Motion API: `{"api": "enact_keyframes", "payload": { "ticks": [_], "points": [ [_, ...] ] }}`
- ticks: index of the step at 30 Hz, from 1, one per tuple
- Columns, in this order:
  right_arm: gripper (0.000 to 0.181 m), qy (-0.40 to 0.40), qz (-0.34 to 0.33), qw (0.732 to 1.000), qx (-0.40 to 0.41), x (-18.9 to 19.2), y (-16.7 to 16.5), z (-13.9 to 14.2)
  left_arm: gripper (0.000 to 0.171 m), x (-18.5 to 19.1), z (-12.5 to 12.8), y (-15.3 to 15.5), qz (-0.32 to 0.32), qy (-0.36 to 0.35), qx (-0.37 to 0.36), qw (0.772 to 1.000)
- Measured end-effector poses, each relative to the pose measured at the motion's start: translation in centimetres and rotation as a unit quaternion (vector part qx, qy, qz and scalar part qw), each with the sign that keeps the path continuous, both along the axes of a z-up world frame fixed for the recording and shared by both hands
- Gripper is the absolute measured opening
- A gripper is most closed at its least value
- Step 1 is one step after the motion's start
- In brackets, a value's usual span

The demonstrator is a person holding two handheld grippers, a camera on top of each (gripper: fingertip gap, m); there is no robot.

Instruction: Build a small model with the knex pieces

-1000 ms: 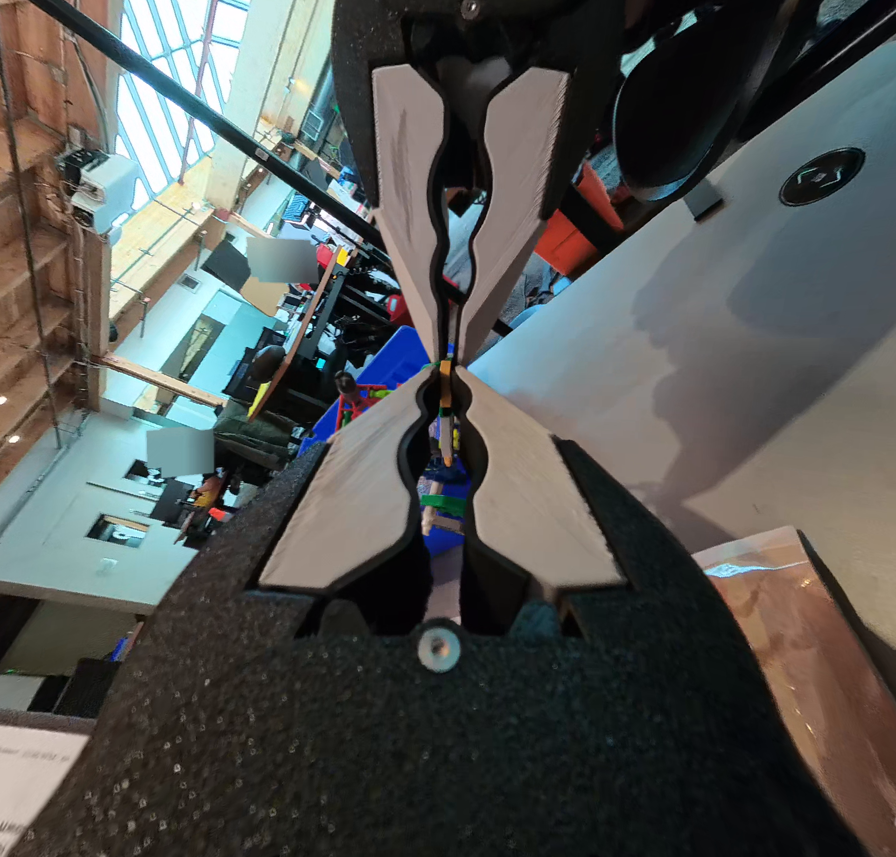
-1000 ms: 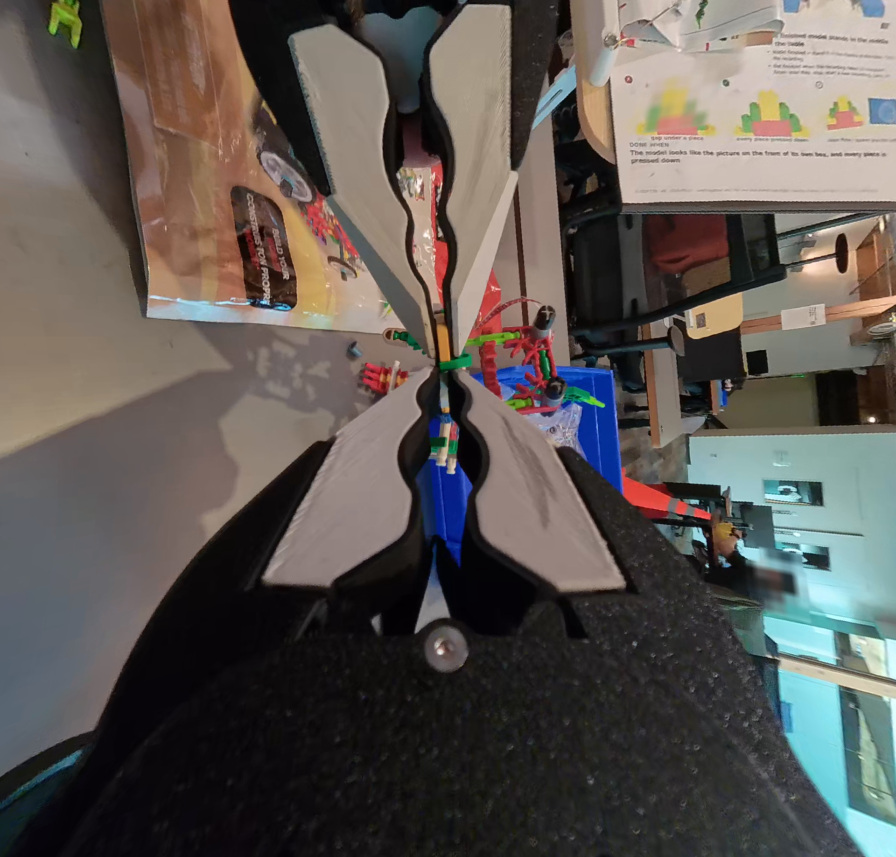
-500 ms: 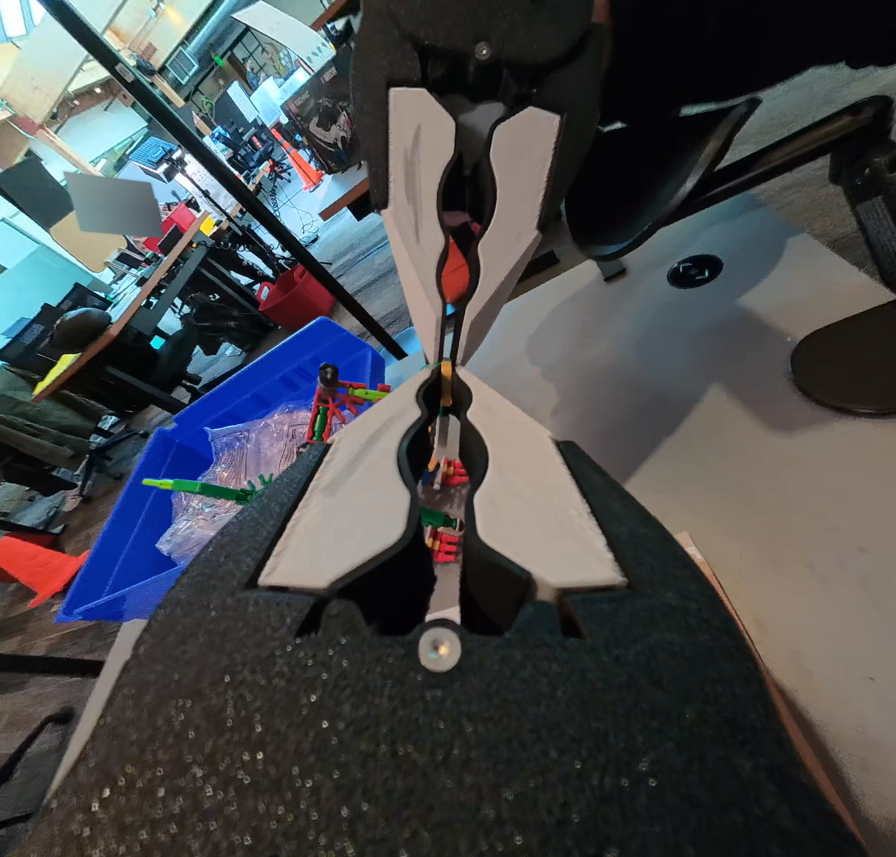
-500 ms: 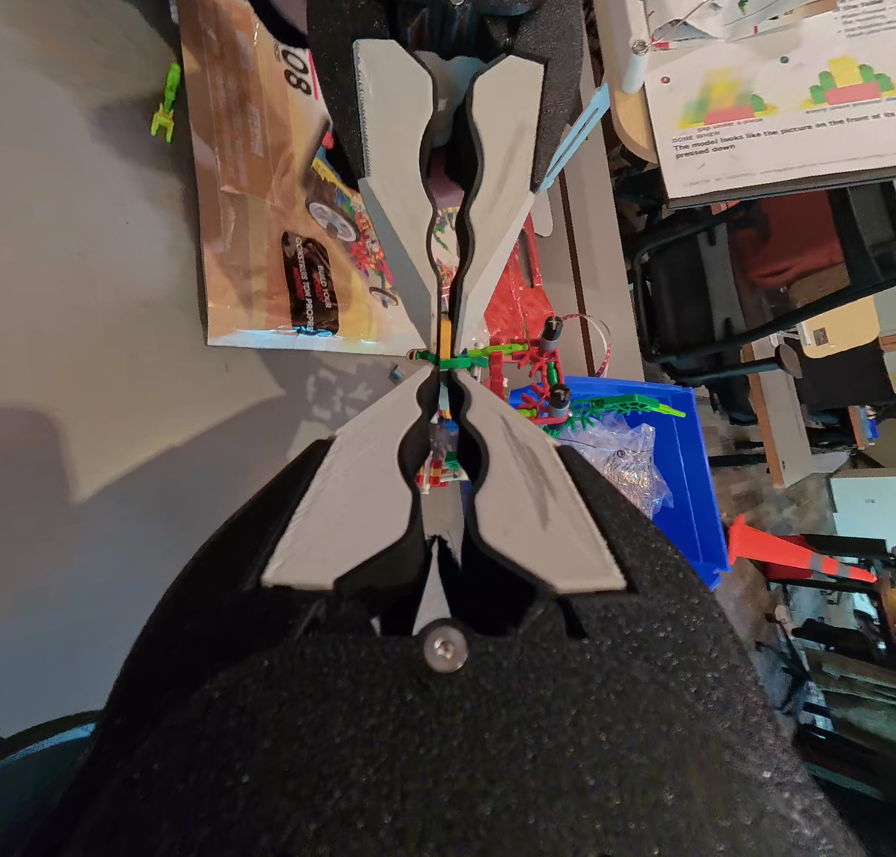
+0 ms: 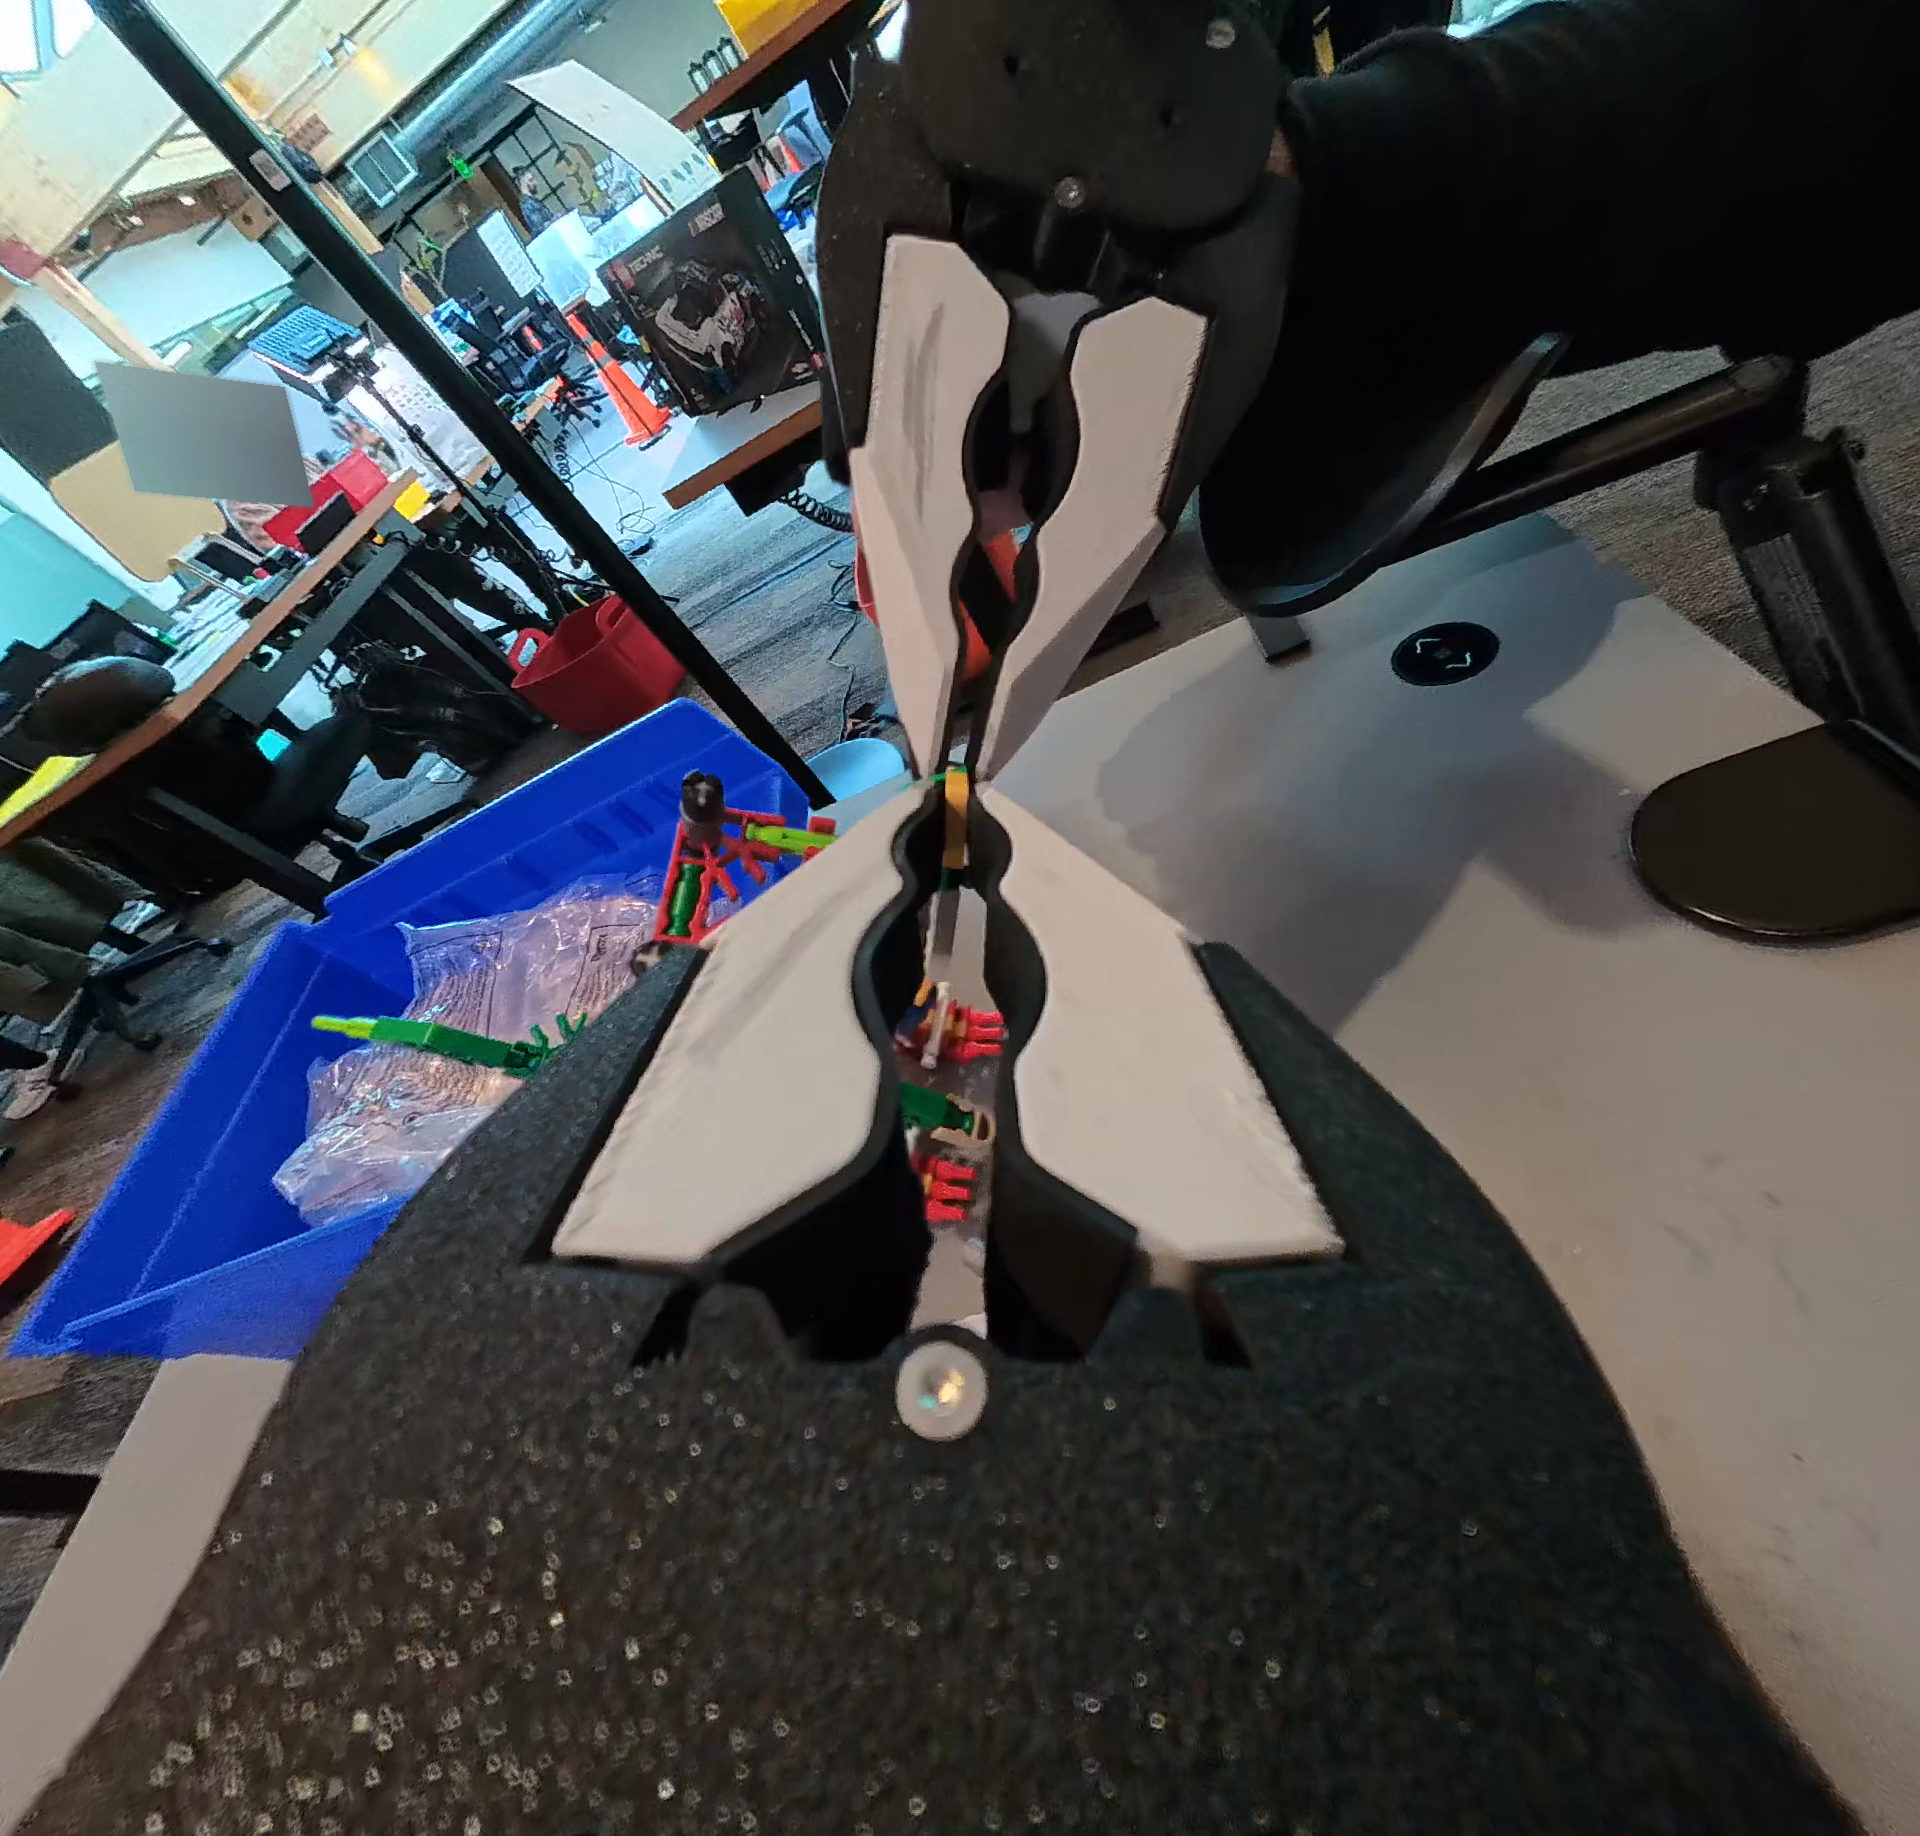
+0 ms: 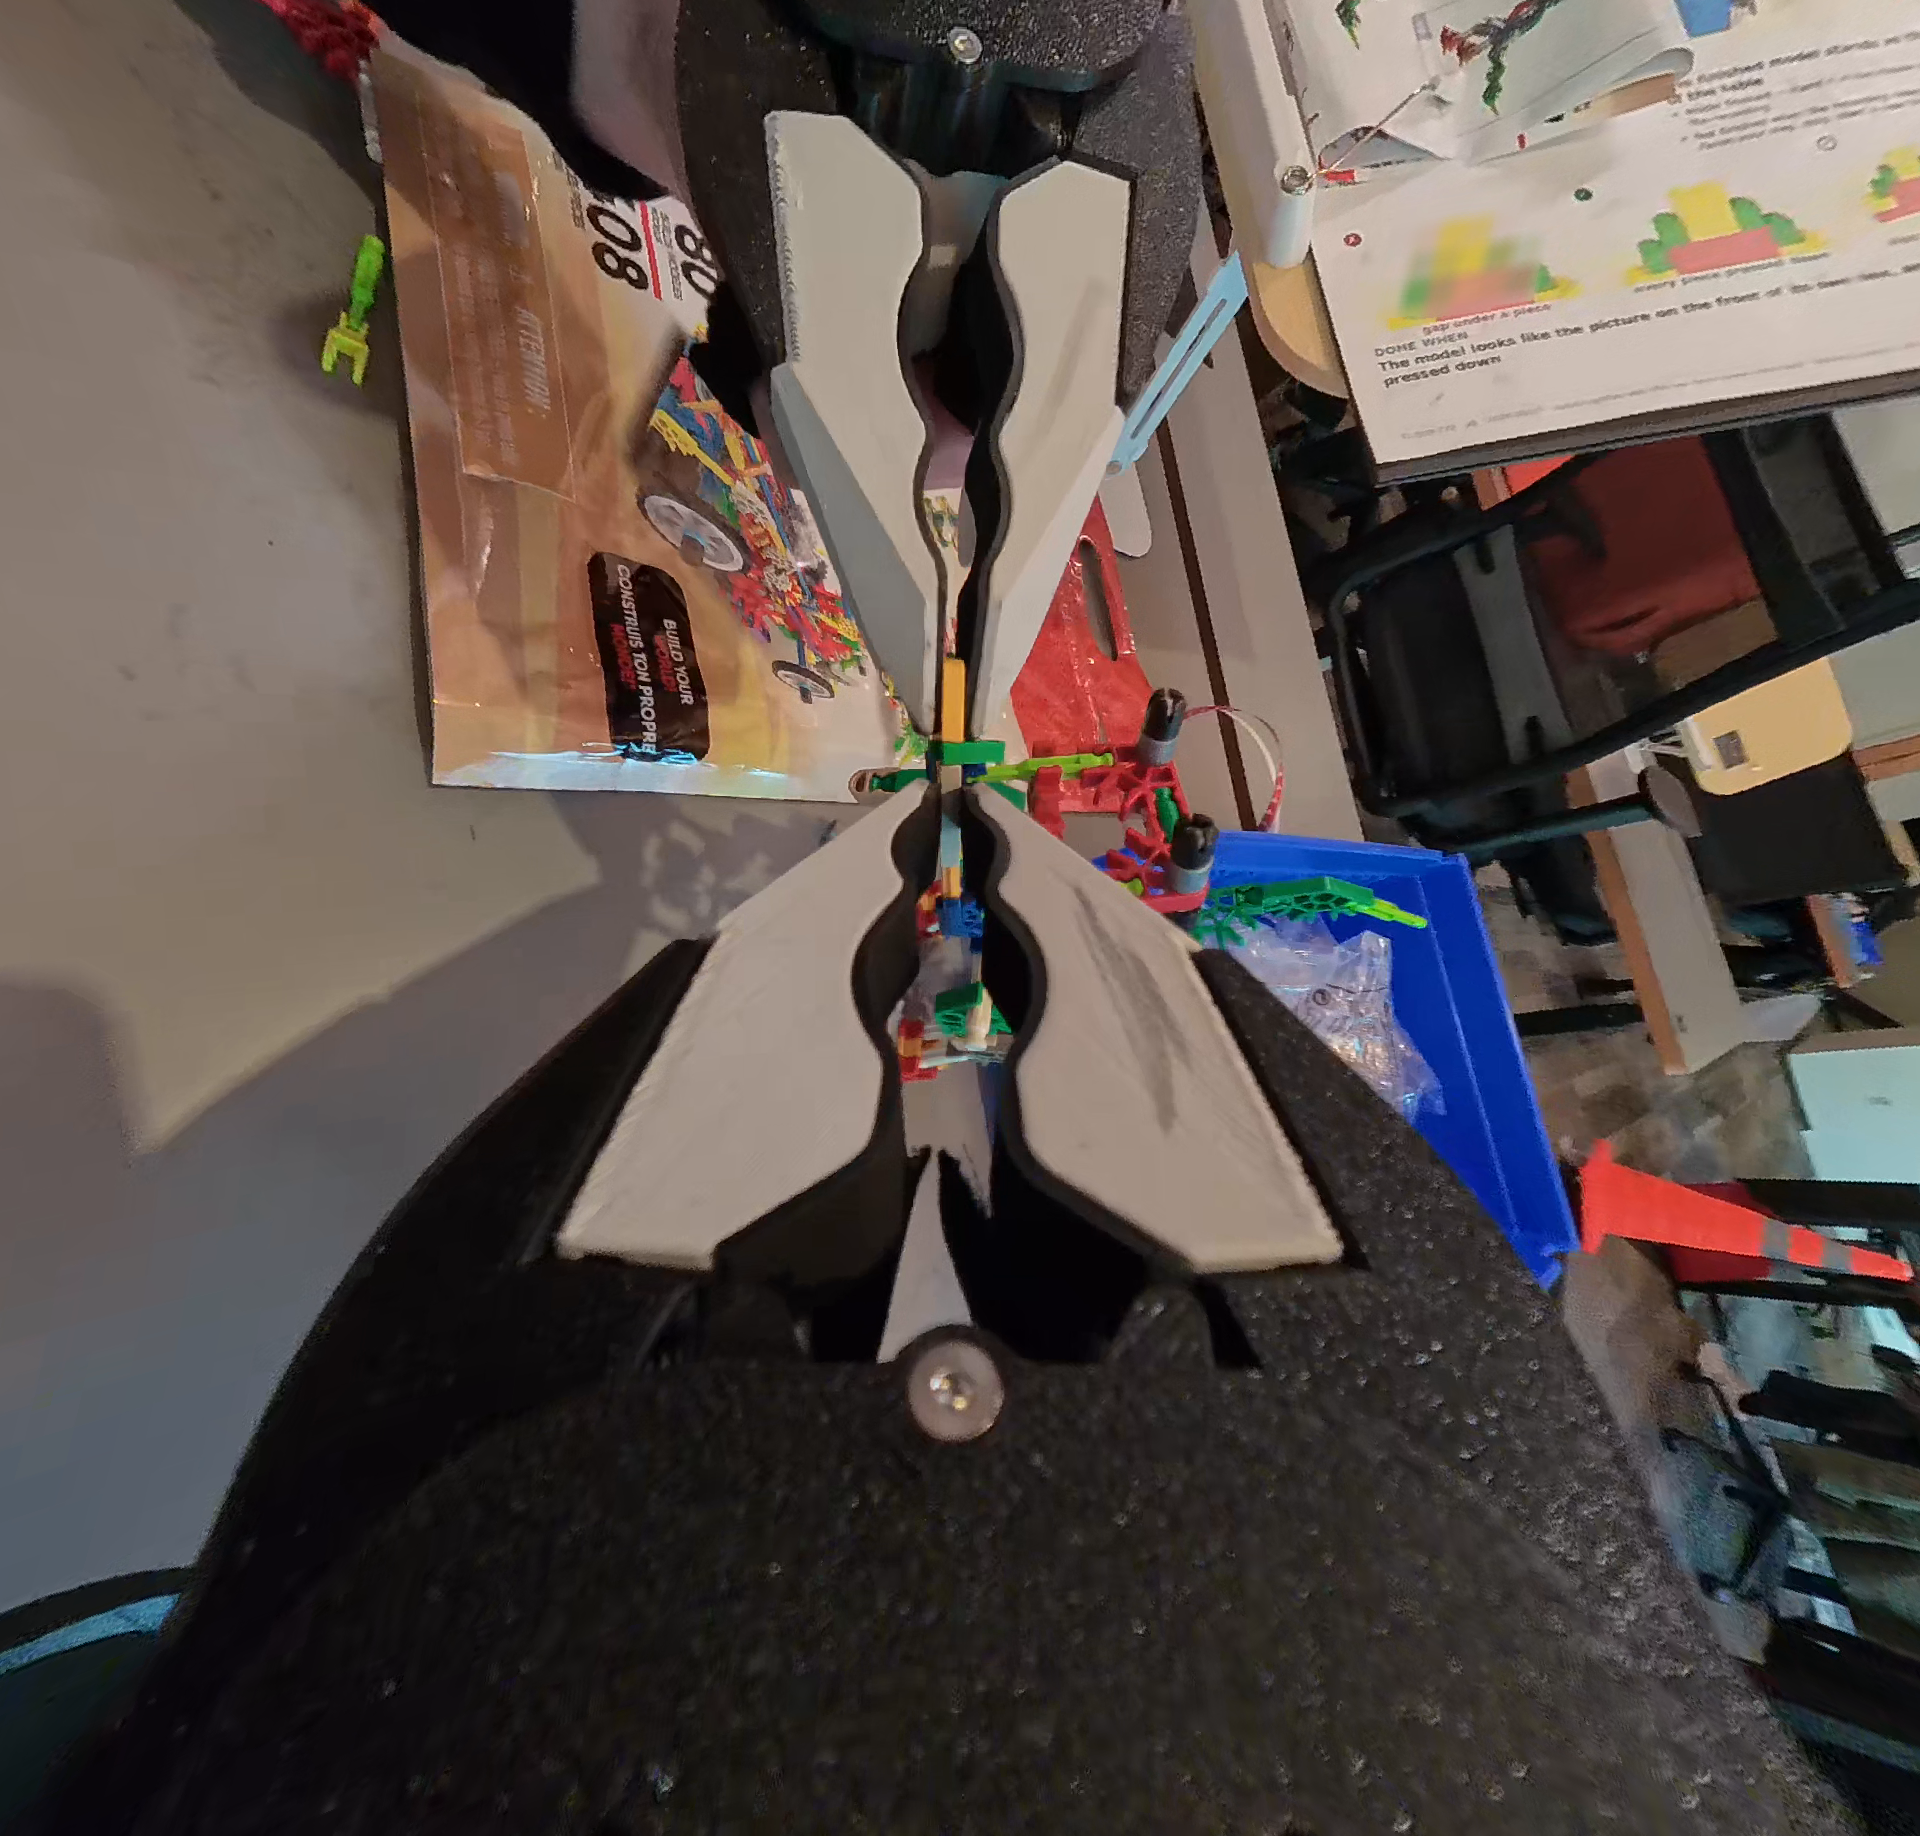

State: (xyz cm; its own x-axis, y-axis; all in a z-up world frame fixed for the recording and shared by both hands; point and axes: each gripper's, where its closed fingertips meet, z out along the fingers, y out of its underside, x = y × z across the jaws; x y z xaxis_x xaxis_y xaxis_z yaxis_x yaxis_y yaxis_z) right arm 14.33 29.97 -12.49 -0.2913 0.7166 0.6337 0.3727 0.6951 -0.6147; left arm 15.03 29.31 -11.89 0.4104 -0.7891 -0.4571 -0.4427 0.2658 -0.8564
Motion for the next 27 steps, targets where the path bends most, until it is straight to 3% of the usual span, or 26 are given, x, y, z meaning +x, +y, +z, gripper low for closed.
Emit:
{"api": "enact_keyframes", "payload": {
  "ticks": [11,22,27],
  "points": [
    [0.000,-0.014,-0.023,0.999,-0.033,-0.15,0.24,-0.27,0.000,0.06,-0.35,0.04,-0.011,-0.022,-0.038,0.999],
    [0.000,-0.030,0.020,0.994,0.104,-0.18,-0.07,-0.65,0.001,0.00,-0.64,-0.25,-0.062,-0.048,-0.140,0.987],
    [0.000,-0.026,0.010,0.999,0.026,-0.44,0.03,-0.49,0.001,-0.26,-0.46,-0.15,-0.061,-0.059,-0.147,0.985]
  ]
}}
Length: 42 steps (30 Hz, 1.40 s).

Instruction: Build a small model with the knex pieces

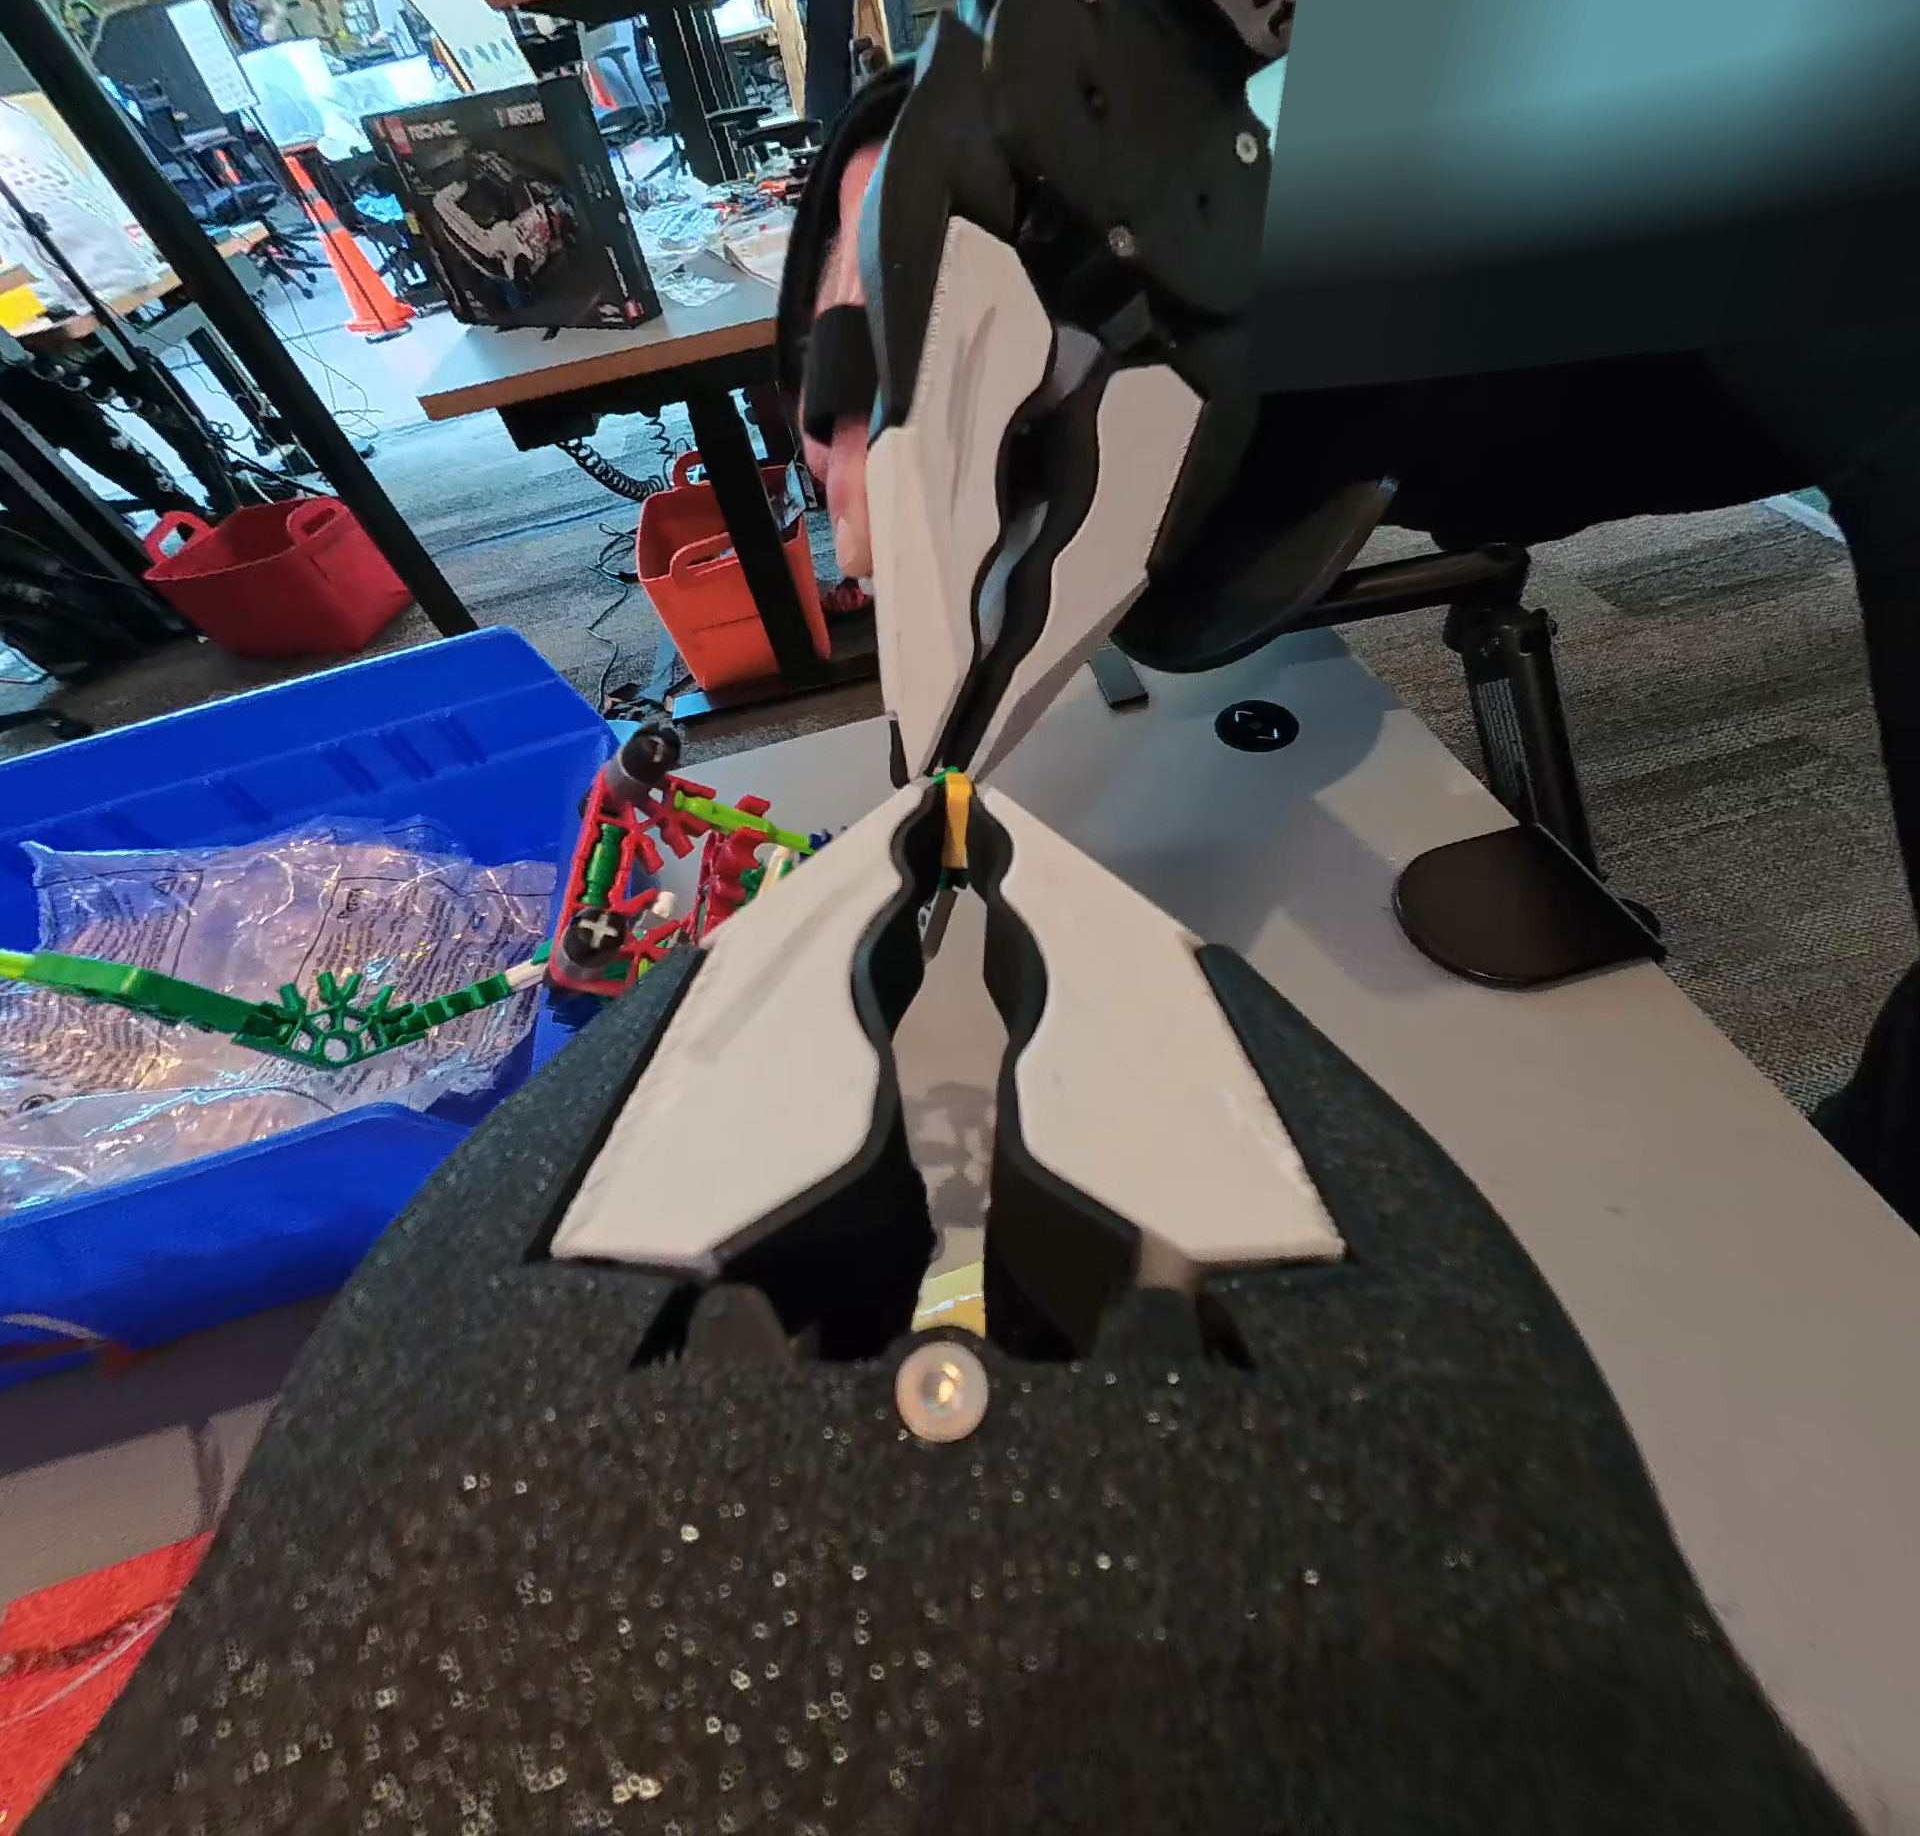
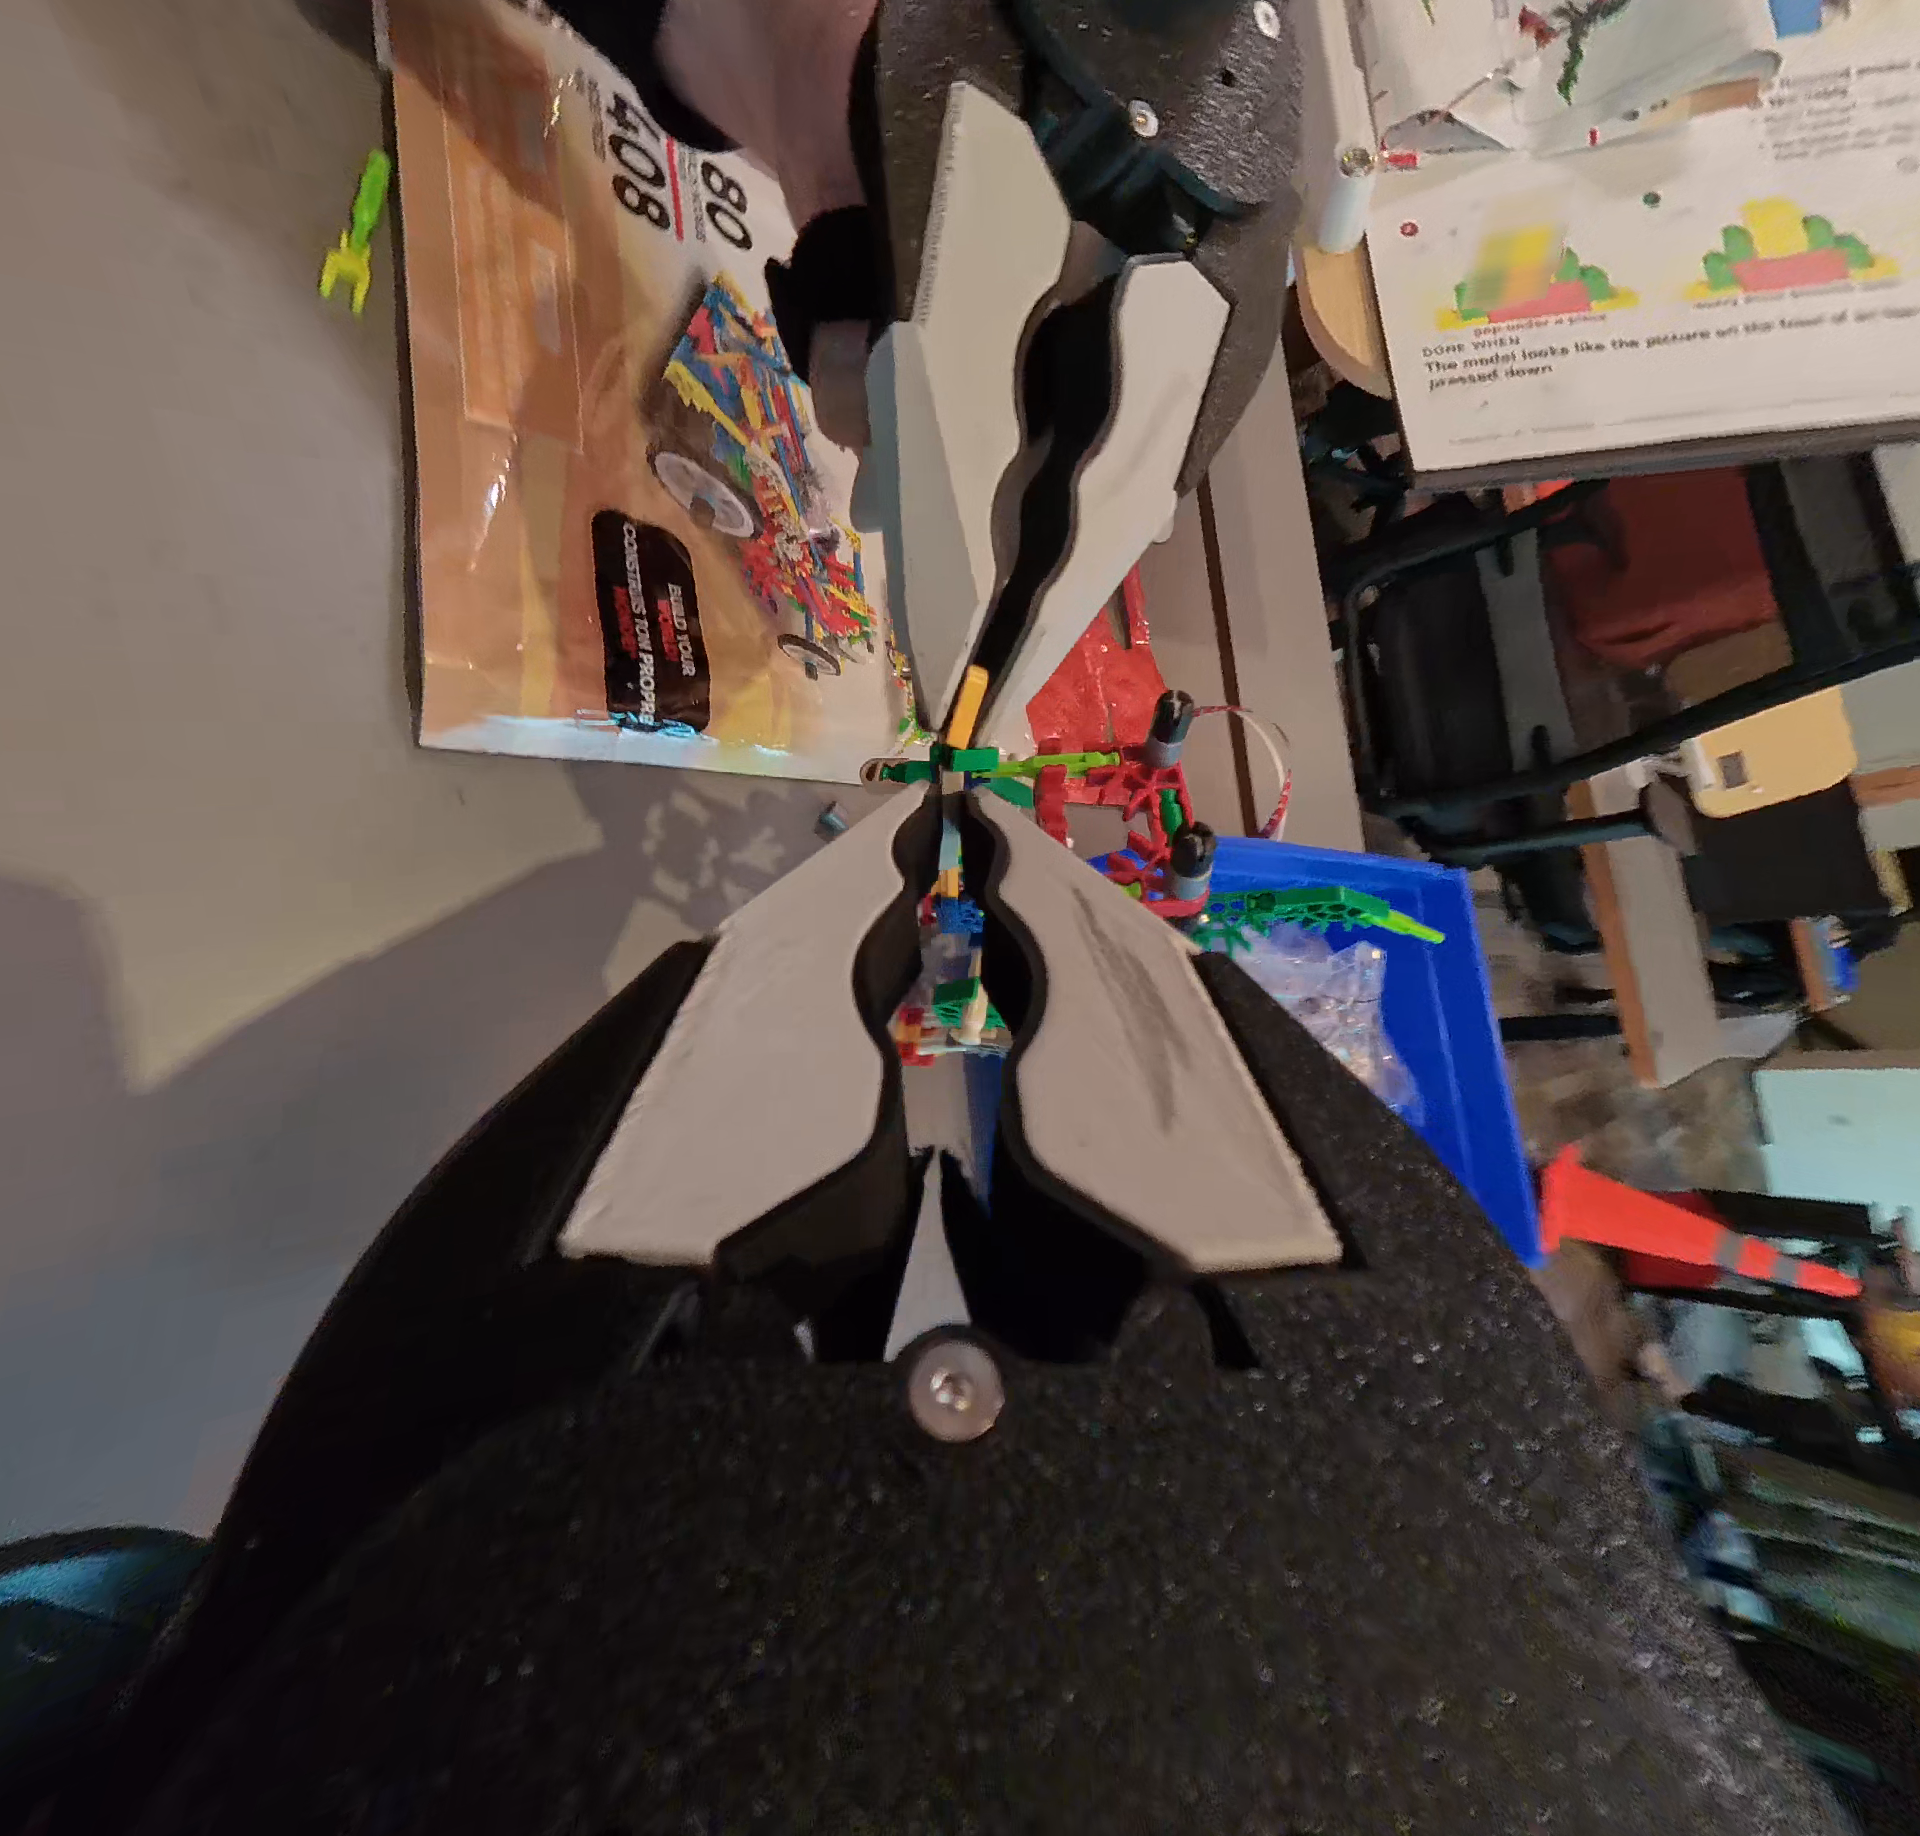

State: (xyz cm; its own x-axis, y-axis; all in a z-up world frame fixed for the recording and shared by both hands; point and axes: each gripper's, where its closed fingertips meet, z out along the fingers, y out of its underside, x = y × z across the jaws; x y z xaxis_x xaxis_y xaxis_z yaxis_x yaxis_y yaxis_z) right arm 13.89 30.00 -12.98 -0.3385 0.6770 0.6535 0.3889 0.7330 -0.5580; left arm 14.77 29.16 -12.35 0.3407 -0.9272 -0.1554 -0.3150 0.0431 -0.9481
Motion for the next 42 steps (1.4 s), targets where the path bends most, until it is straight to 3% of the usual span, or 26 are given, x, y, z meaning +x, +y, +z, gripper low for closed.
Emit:
{"api": "enact_keyframes", "payload": {
  "ticks": [7,10,16,21,23,27,35,42],
  "points": [
    [0.002,0.013,-0.035,0.997,-0.071,-0.3,0.5,0.5,0.002,-0.3,0.6,0.5,0.022,0.002,0.022,1.000],
    [0.002,0.022,-0.043,0.996,-0.079,-0.4,0.7,0.7,0.002,-0.4,0.7,0.7,0.042,0.029,0.079,0.996],
    [0.002,0.032,-0.056,0.996,-0.069,-0.5,0.5,0.6,0.001,-0.7,0.6,0.8,0.089,0.126,0.235,0.960],
    [0.002,0.032,-0.051,0.997,-0.045,-0.6,0.2,0.2,0.002,-0.8,0.0,0.5,0.095,0.157,0.280,0.942],
    [0.002,0.036,-0.049,0.998,-0.021,-0.7,0.1,0.3,0.012,-1.1,0.6,0.7,0.113,0.159,0.295,0.935],
    [0.002,0.037,-0.045,0.998,0.011,-0.8,0.0,0.0,0.021,-1.4,0.3,0.9,0.122,0.155,0.242,0.950],
    [0.002,0.049,-0.040,0.997,0.048,-0.9,-0.1,0.1,0.015,-1.3,-0.8,1.2,0.136,0.168,0.150,0.965],
    [0.002,0.047,-0.036,0.996,0.069,-0.9,-0.3,-0.1,0.011,-0.9,-1.4,1.2,0.127,0.163,0.137,0.969]
  ]
}}
